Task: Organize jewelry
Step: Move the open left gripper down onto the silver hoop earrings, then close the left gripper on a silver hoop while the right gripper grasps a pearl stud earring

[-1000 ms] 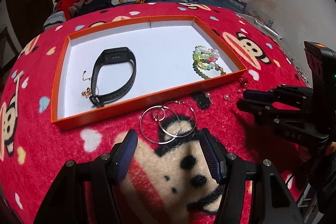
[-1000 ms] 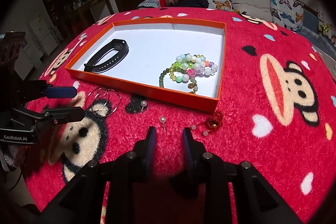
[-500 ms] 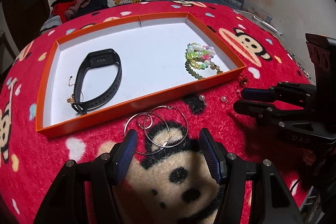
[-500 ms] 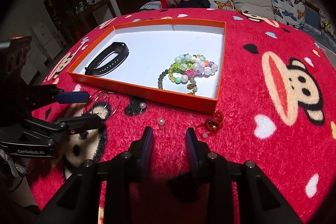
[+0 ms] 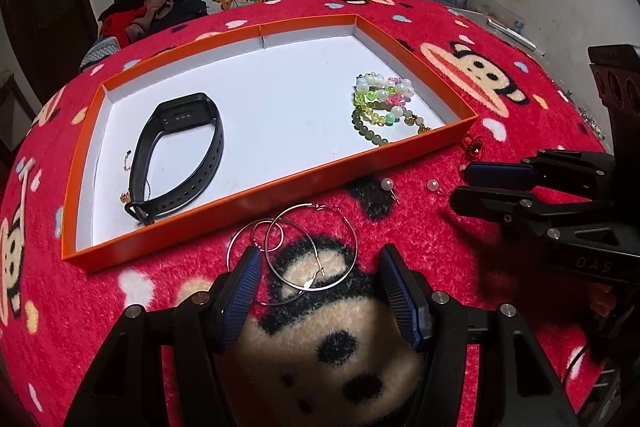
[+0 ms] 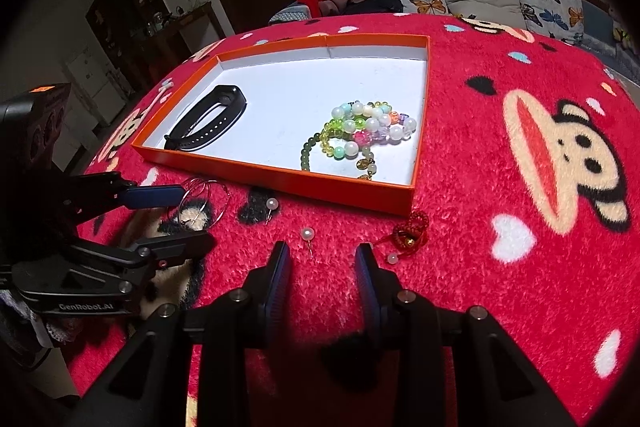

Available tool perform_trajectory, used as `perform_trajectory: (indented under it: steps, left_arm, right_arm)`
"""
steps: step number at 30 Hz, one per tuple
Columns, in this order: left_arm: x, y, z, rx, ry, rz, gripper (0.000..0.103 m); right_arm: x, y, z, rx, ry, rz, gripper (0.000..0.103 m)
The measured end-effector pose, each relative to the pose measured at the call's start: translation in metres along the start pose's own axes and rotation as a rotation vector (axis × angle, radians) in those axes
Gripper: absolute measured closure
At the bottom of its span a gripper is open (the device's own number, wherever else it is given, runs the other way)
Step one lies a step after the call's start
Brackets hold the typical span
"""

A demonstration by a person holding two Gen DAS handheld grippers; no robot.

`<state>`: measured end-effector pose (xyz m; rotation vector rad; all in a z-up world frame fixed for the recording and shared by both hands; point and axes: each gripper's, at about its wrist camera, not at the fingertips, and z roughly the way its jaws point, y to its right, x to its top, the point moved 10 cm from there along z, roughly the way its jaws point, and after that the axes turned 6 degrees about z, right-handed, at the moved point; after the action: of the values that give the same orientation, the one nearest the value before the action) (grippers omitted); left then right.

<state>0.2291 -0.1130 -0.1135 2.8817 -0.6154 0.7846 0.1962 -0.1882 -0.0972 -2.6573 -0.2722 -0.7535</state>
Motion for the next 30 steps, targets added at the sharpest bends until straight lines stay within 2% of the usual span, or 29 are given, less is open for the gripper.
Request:
perform_trajectory:
  steps: [9,14,30]
  left_arm:
    - [0.003,0.0,0.001,0.05,0.018,0.027,0.051]
    - [0.004,0.0,0.001,0.058,0.03,0.034,0.051]
    - [-0.003,-0.002,-0.022,0.013,0.062,0.015,0.051]
  right_arm:
    - [-0.001,0.0,0.0,0.003,0.0,0.0,0.065]
    - [-0.001,-0.001,0.0,0.004,-0.001,-0.002,0.065]
    - [-0.001,-0.013,0.005,-0.011,-0.006,-0.067,0.065]
